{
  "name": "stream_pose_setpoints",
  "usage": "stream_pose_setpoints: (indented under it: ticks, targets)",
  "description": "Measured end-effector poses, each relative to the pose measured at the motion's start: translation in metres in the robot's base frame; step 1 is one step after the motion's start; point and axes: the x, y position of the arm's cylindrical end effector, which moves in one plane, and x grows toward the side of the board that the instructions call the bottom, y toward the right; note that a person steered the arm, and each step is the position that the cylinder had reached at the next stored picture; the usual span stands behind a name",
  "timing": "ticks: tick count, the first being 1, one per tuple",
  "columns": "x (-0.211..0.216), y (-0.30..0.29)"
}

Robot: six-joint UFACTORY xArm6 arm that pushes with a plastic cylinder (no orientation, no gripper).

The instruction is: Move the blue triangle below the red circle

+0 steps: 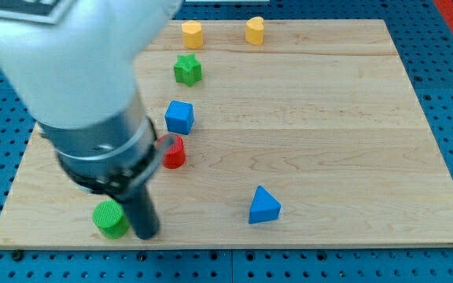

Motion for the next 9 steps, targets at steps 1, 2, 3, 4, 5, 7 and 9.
stream_pose_setpoints:
  ticks: [1, 2, 3, 4, 5, 7, 9]
  targets:
    - [0.008, -0.017]
    - [-0.008, -0.065]
    - [-0.042, -0.088]
    - [-0.060, -0.088]
    - [-0.084, -0.019]
    - [-0.066, 0.173]
    - [-0.030, 0.119]
